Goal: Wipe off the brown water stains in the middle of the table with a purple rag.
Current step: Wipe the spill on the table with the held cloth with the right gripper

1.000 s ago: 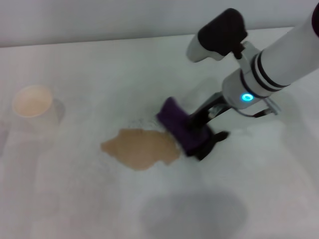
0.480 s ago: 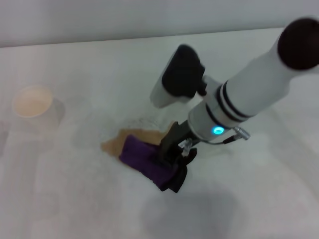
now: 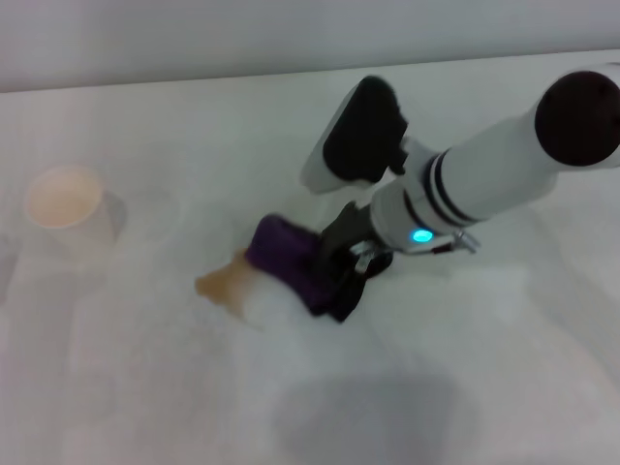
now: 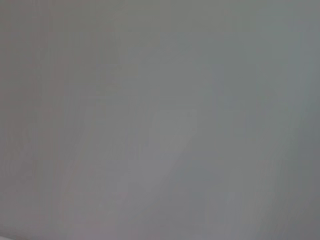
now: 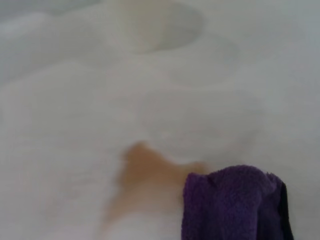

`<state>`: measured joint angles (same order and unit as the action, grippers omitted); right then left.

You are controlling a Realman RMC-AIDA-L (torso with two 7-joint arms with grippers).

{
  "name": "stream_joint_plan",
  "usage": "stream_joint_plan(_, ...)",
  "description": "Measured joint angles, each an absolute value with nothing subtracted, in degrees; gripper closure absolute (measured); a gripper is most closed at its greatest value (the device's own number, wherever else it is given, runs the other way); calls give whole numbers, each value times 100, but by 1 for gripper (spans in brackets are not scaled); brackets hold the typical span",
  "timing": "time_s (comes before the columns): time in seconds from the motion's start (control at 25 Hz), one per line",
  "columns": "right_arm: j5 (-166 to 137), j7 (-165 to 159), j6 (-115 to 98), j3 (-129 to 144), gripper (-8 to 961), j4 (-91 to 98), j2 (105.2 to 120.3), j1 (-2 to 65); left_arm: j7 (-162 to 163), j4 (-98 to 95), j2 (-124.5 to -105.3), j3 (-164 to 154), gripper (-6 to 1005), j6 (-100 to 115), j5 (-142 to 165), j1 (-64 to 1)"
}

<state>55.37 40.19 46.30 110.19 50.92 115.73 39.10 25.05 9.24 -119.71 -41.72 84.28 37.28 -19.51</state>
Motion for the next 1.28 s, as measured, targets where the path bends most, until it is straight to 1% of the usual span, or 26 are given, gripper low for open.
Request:
stream_joint_plan(0.48,4768,4024,4538,10017,856,4611,11571,3970,2514,914,-11971,-4157,130,8429,3717,-1964)
stream_joint_plan(0.6,5352,4026,4632,10622,856,4796,11611,3999,2514,914,-11971,-4157,130,8429,3717,-1973)
stream_joint_plan(0.76,5997,4177,4664,11580,856,5177,11618,4051,2514,914,-11971,-4156,129,8429,3717,-1984)
stream_joint_plan(0.96,6386,4498,4677,12097,859,5496,11626,4058,2517,914,-11971,-4157,129,8429,3718,-2020)
stream_joint_plan(1.28,6885,5040,3651,12594,855,5286,11624,4096,2521,914,-11963,-4157,131,8428,3711,-2041)
